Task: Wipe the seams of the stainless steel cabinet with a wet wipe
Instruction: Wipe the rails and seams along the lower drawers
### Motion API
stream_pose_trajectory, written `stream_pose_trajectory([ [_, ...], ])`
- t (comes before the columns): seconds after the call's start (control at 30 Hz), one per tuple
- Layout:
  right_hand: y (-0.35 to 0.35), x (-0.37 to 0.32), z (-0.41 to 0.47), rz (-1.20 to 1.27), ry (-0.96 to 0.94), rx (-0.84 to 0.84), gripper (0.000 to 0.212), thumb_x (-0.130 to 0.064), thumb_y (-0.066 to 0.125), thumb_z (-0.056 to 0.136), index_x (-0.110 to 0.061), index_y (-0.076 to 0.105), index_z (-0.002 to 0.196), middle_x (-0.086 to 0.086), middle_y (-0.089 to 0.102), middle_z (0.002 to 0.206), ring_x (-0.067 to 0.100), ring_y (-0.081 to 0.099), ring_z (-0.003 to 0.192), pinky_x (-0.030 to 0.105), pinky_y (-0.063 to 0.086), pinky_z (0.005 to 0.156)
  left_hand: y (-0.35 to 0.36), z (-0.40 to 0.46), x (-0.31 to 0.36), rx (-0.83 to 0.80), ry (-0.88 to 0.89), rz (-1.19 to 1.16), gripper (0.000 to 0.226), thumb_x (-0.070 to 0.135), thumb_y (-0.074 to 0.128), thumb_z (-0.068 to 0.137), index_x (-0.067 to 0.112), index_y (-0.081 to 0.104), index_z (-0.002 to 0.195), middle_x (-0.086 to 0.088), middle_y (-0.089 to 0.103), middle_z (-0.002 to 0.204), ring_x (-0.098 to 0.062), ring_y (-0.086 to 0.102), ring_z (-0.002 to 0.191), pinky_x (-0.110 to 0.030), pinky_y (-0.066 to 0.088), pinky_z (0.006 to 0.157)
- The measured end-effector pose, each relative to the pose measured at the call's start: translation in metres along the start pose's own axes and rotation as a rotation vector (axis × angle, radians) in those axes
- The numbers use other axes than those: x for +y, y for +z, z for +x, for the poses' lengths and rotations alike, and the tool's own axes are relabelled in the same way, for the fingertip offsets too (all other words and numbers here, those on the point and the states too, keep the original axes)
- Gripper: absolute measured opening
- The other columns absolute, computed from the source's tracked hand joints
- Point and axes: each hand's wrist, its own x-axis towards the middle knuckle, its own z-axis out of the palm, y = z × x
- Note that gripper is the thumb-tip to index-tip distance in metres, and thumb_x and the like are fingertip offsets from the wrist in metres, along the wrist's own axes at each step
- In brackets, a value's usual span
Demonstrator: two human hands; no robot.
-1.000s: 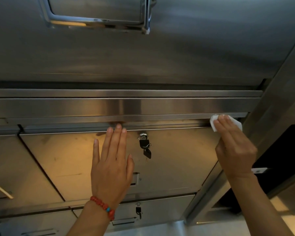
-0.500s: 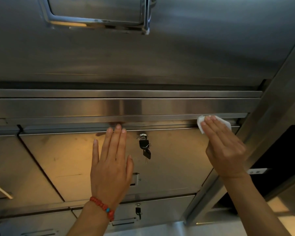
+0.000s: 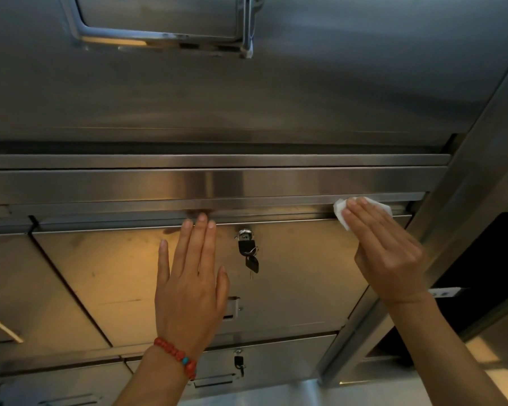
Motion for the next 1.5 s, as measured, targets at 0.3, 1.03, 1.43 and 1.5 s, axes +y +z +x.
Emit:
stream_pose_trajectory([
  [0.3, 0.003, -0.009, 0.004, -0.004, 0.013, 0.023, 0.026, 0.012, 0.069, 0.078, 0.005, 0.069, 0.103, 0.021, 0.066, 0.108, 0.033, 0.064, 0.102, 0.048, 0.056, 0.081, 0.0, 0.0, 0.001, 0.008, -0.005, -0.009, 0.058, 0.026, 0.035, 0.086, 0.001, 0.036, 0.139, -0.015, 0.035, 0.146, -0.024, 0.024, 0.136, -0.044, 0.009, 0.112],
  [1.03, 0.014, -0.043, 0.021, 0.038, 0.054, 0.071, 0.027, 0.011, 0.068, 0.079, 0.003, 0.069, 0.104, 0.018, 0.067, 0.108, 0.029, 0.064, 0.103, 0.044, 0.054, 0.086, -0.002, 0.0, -0.001, -0.021, 0.002, -0.001, 0.059, 0.027, 0.034, 0.086, 0.002, 0.037, 0.139, -0.014, 0.036, 0.146, -0.024, 0.024, 0.136, -0.045, 0.01, 0.112],
  [1.43, 0.022, -0.06, 0.022, 0.038, 0.106, 0.102, 0.025, 0.006, 0.066, 0.083, 0.002, 0.068, 0.107, 0.017, 0.066, 0.111, 0.027, 0.061, 0.107, 0.043, 0.05, 0.091, -0.001, -0.001, -0.003, -0.016, 0.013, 0.007, 0.059, 0.027, 0.034, 0.086, 0.004, 0.035, 0.14, -0.011, 0.029, 0.147, -0.023, 0.022, 0.137, -0.046, 0.01, 0.112],
  [1.5, 0.024, -0.067, 0.024, 0.03, 0.162, 0.138, 0.025, 0.009, 0.068, 0.08, 0.003, 0.068, 0.105, 0.018, 0.066, 0.109, 0.028, 0.062, 0.106, 0.044, 0.051, 0.09, 0.0, -0.001, -0.003, -0.013, 0.012, 0.012, 0.059, 0.027, 0.034, 0.086, 0.004, 0.034, 0.14, -0.011, 0.029, 0.147, -0.023, 0.023, 0.137, -0.046, 0.011, 0.112],
])
